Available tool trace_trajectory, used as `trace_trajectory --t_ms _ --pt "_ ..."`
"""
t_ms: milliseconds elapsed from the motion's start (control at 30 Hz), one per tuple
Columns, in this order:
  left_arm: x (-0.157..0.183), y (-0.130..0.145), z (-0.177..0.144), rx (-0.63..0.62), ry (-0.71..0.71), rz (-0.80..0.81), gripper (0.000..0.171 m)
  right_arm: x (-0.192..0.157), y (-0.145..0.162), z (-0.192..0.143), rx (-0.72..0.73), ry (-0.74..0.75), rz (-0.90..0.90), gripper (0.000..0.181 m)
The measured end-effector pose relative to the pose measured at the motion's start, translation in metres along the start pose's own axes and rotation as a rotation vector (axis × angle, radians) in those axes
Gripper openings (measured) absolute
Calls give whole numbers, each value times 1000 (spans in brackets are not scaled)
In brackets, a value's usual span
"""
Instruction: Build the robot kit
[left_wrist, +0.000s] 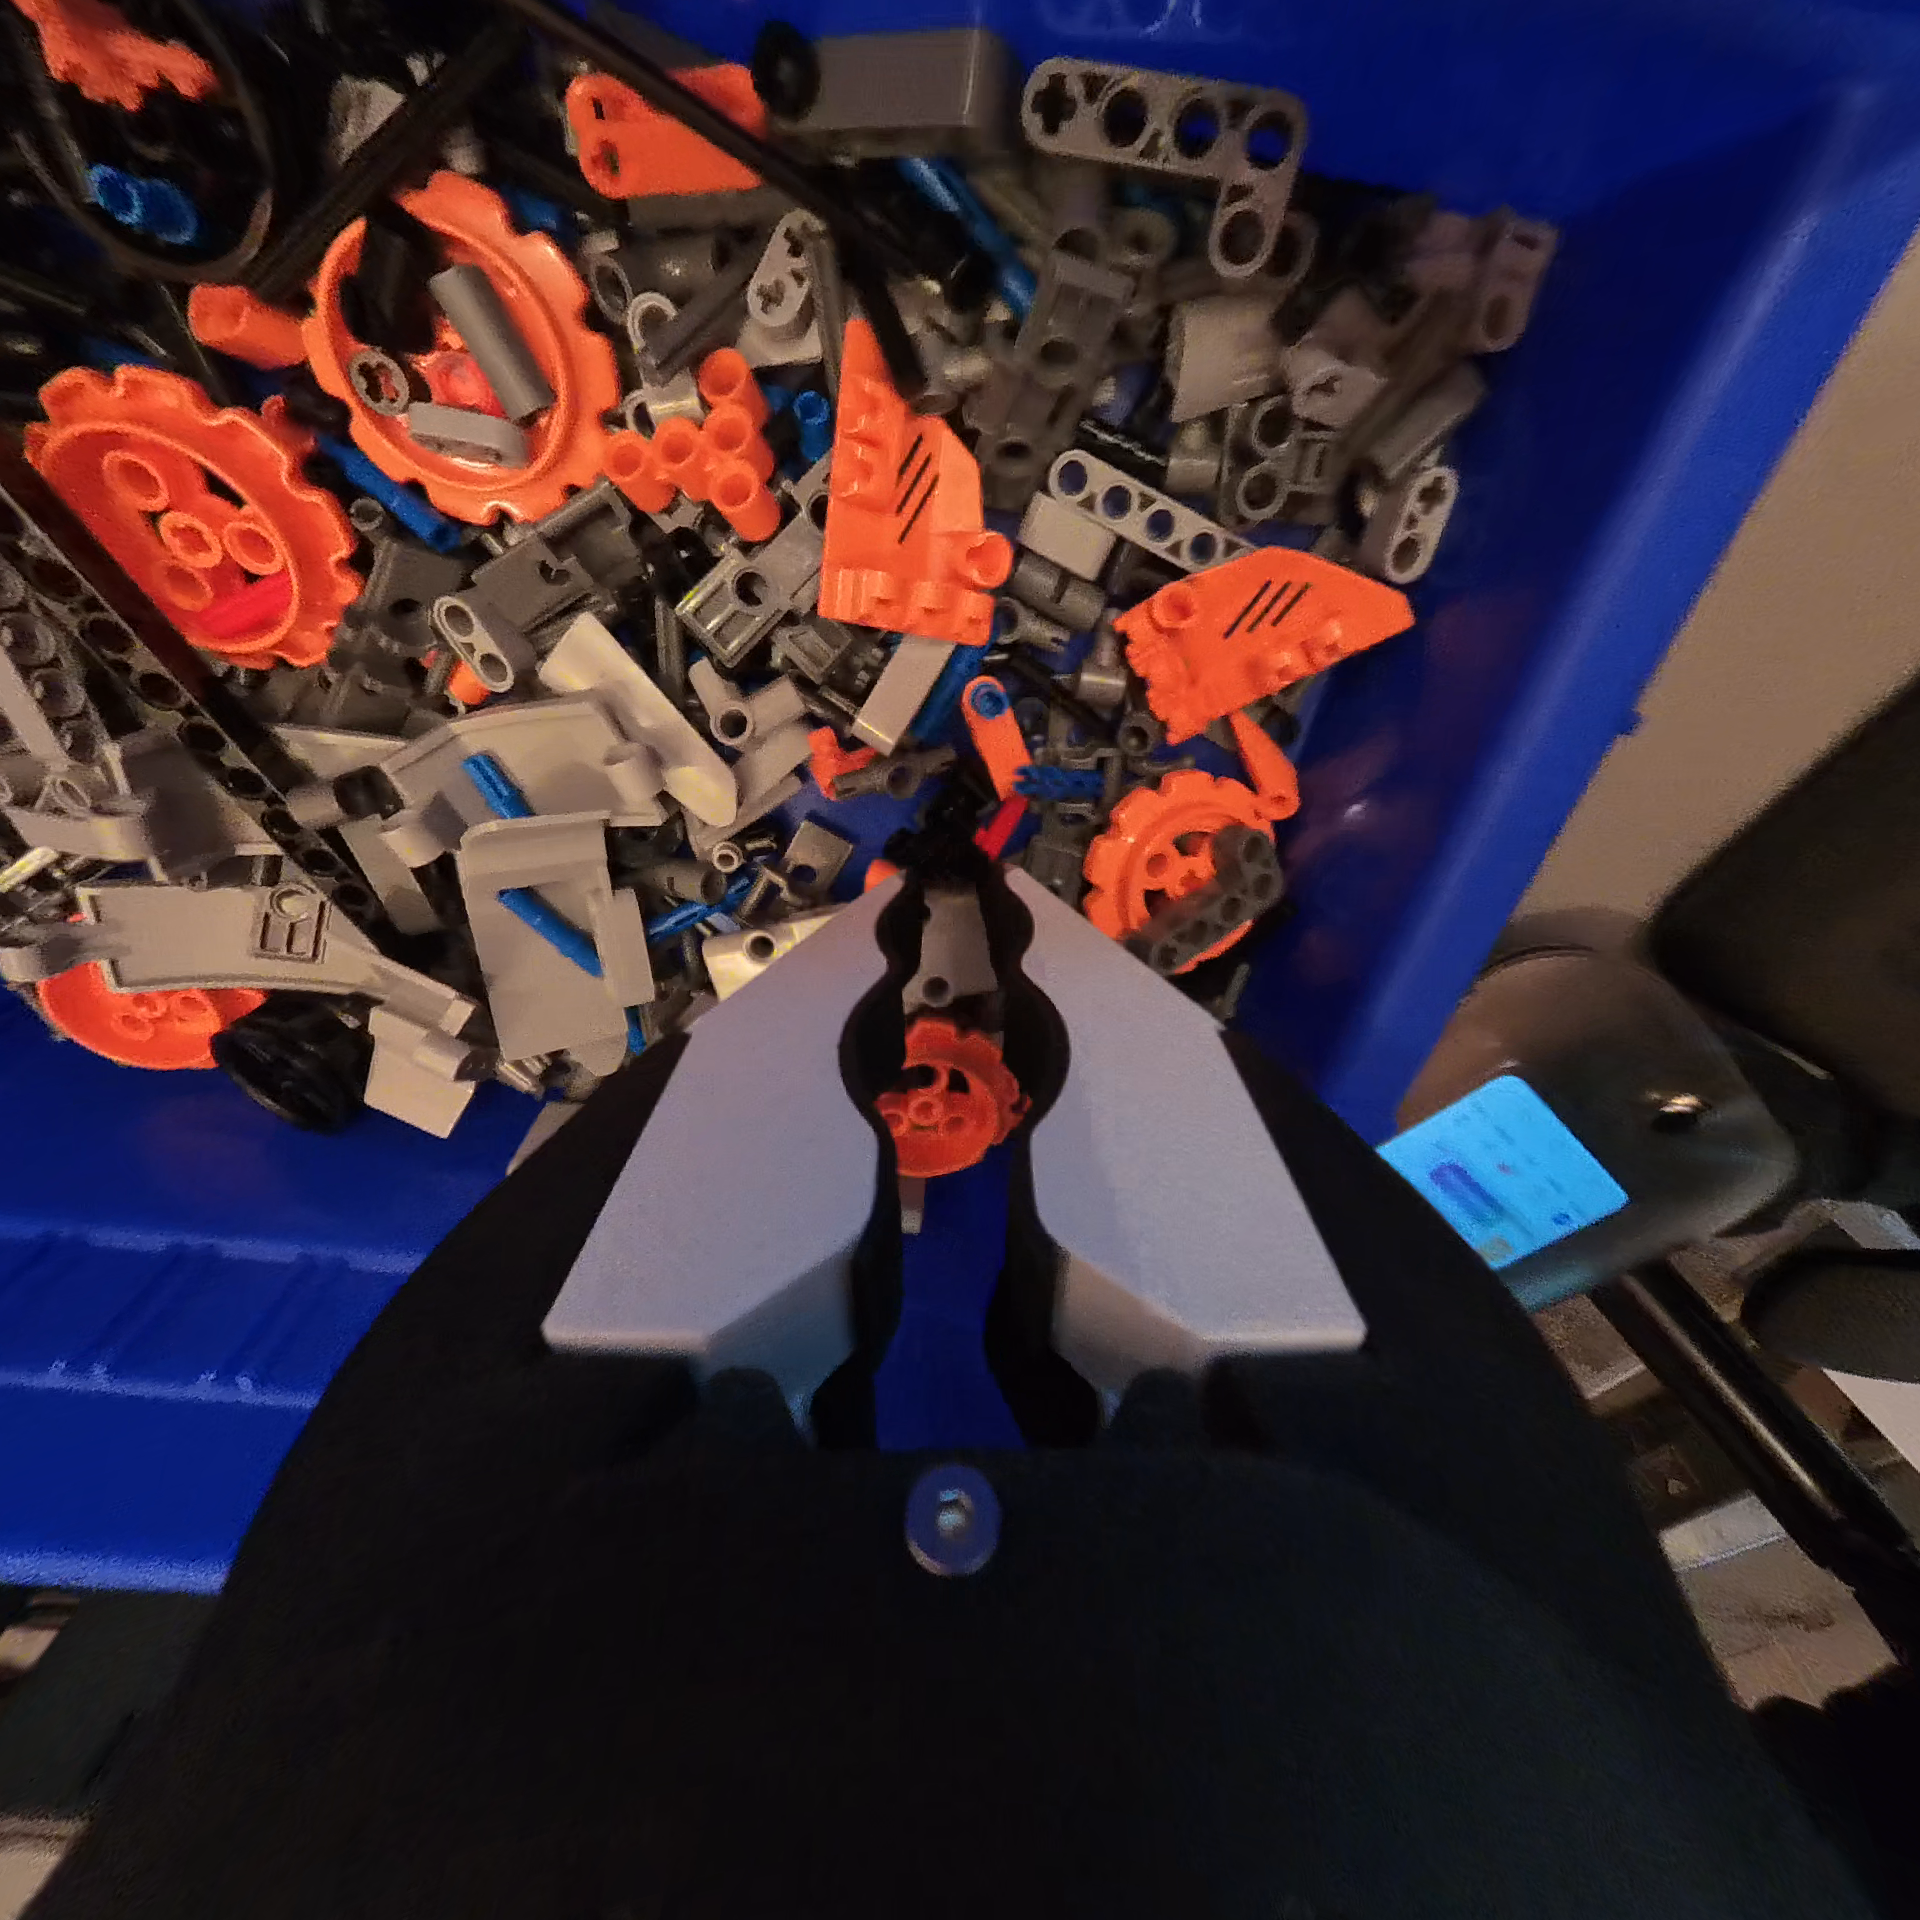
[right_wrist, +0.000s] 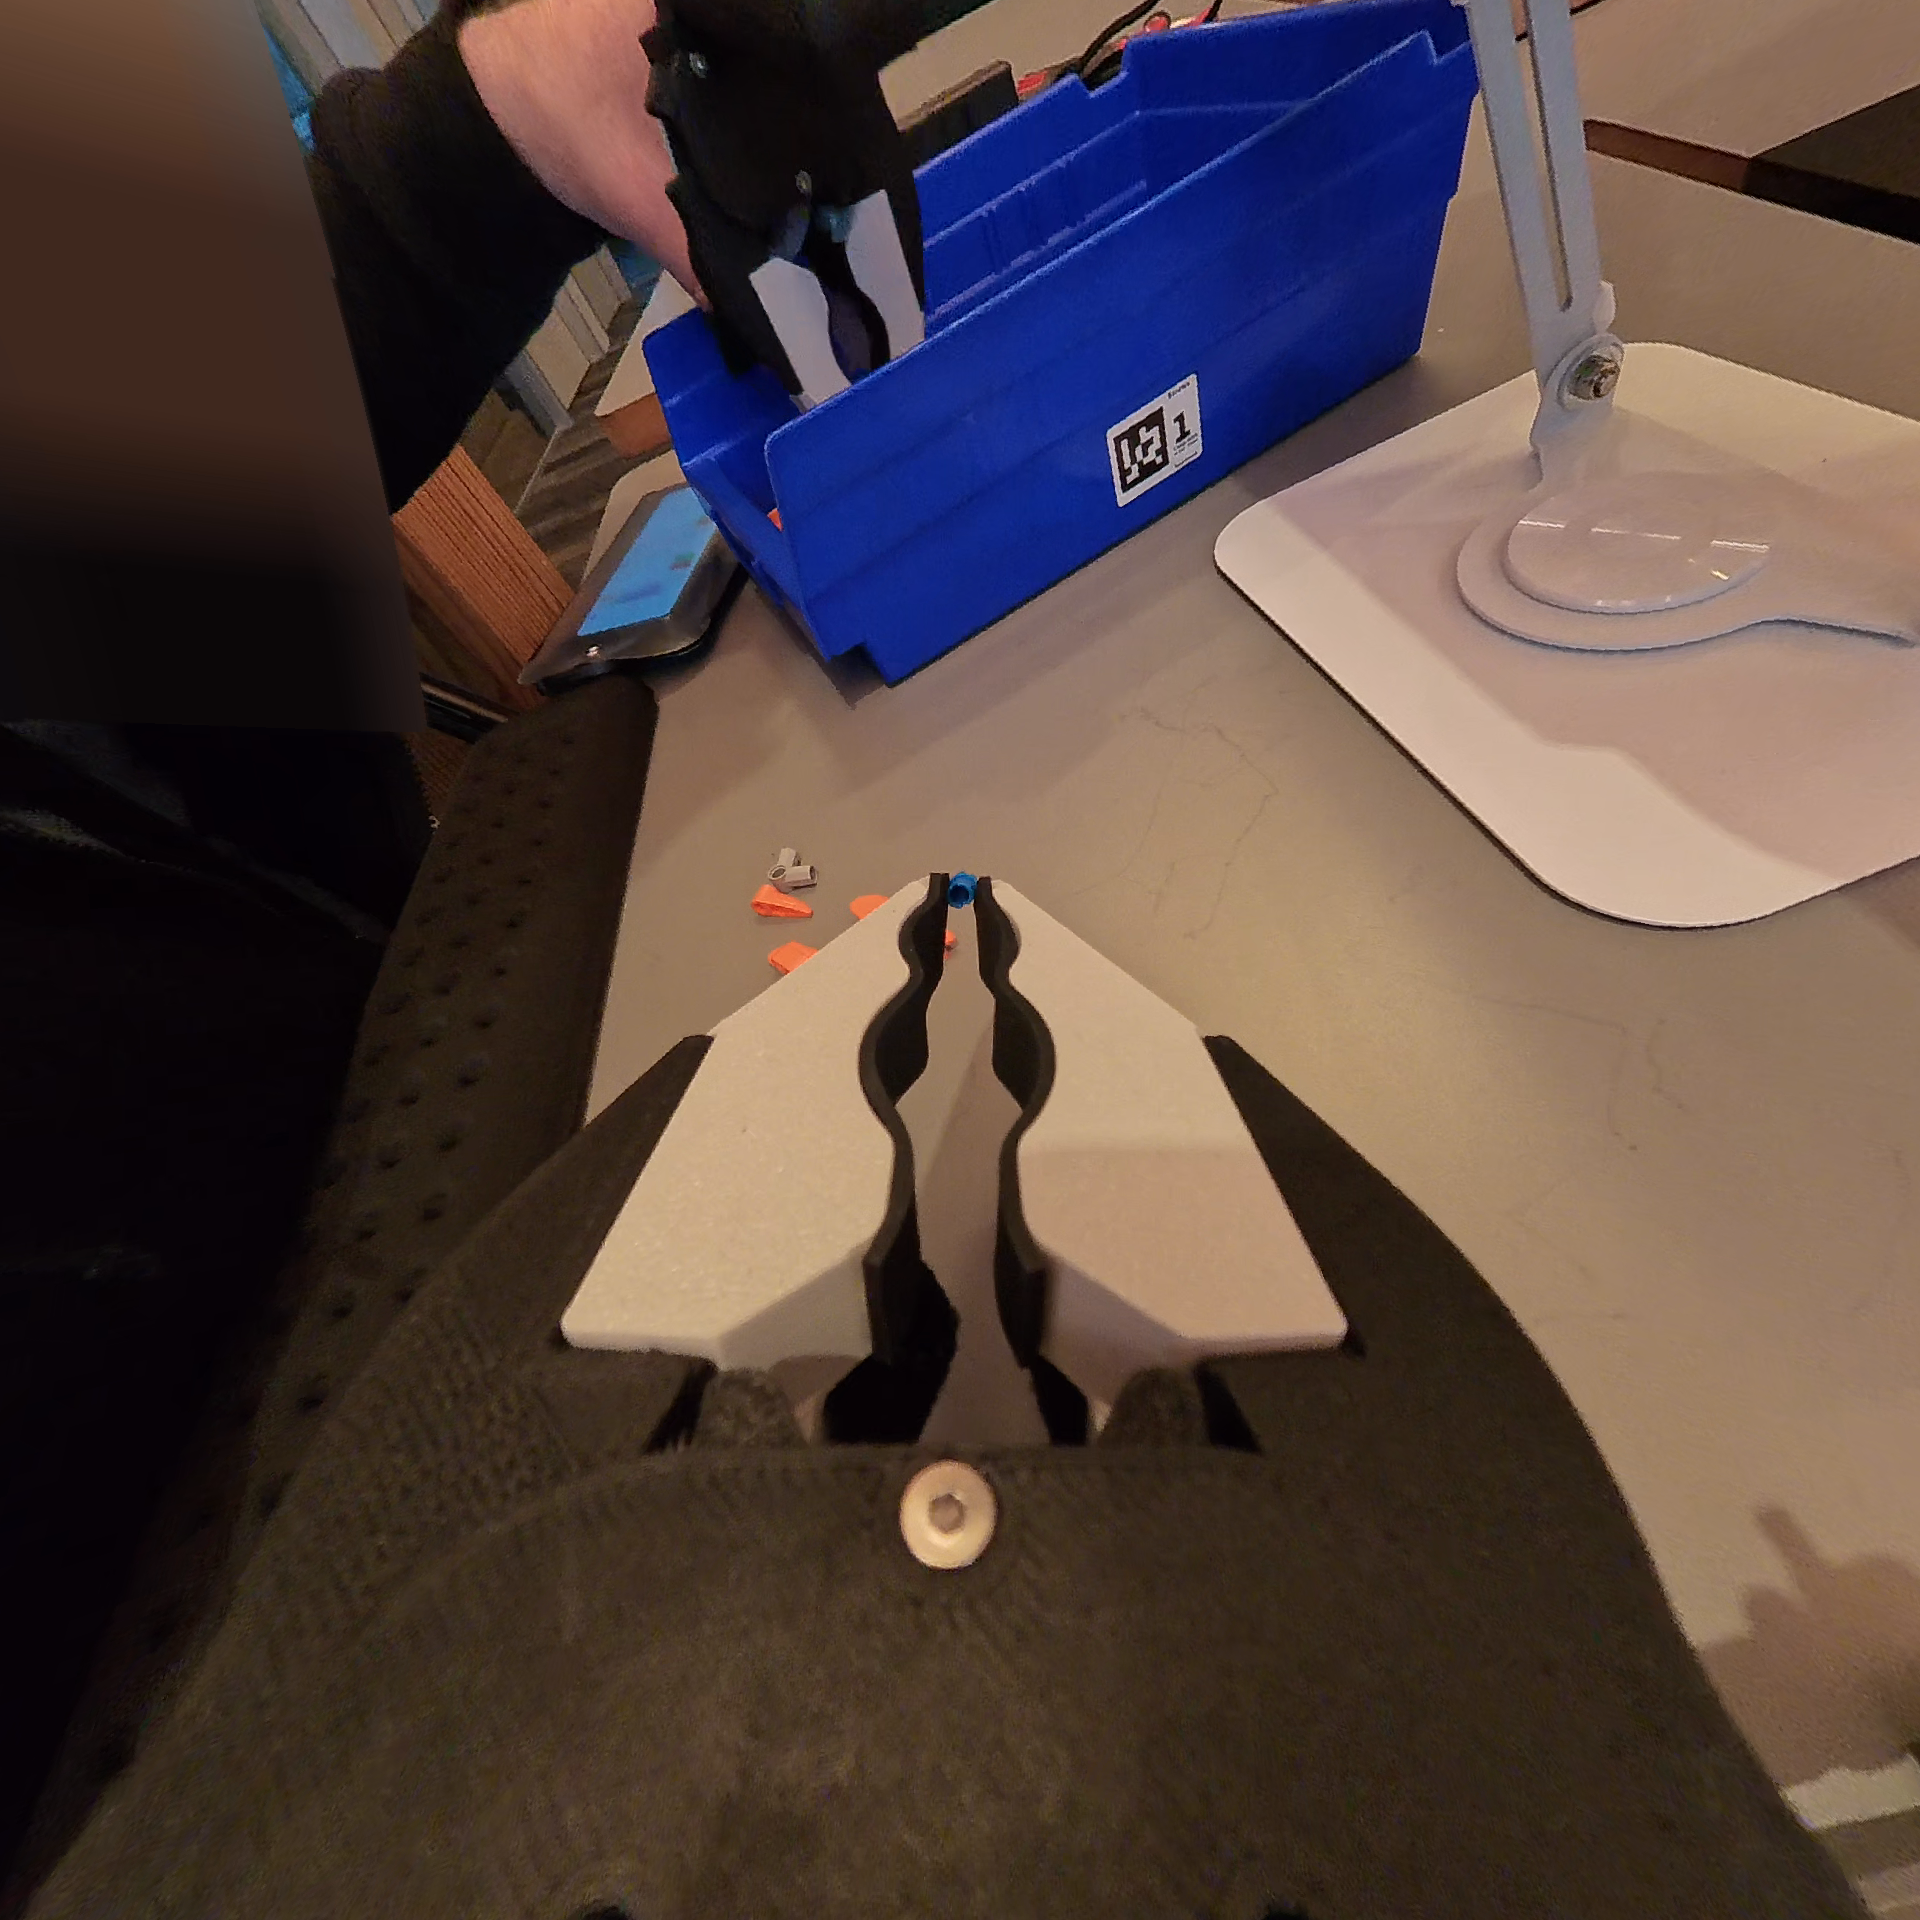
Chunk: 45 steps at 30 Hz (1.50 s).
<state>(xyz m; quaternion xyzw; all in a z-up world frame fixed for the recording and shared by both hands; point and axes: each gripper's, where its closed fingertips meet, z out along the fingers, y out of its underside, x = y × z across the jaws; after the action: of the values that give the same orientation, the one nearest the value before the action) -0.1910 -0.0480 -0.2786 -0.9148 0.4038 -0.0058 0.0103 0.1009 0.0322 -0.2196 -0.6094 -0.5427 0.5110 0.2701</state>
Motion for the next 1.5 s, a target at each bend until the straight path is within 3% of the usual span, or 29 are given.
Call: trace_trajectory --t_ms 100,233,500,600,800,1133,1233,1500 --pt "6 10 -8 -23 39 -8 13 0 0 0 0 -1 1 3" --pt "-11 16 -17 -15 -24 -51 20 0 0 0 -1 -1 2 3" --pt "-26 -1 -14 41 -83 -34 20 0 0 0 0 0 2 3" --pt "-14 -7 -8 55 -10 -15 20 1 0 0 1 0 3 3" --pt "-7 -2 5 3 7 30 11 1 0 0 2 0 3 3" --pt "29 11 -11 11 144 73 8 1 0 0 1 -1 4 3" --pt "17 -2 -17 88 113 30 14 1 0 0 1 -1 2 3" --pt "-12 -4 -8 86 -20 7 17 1 0 -1 3 3 3 3"
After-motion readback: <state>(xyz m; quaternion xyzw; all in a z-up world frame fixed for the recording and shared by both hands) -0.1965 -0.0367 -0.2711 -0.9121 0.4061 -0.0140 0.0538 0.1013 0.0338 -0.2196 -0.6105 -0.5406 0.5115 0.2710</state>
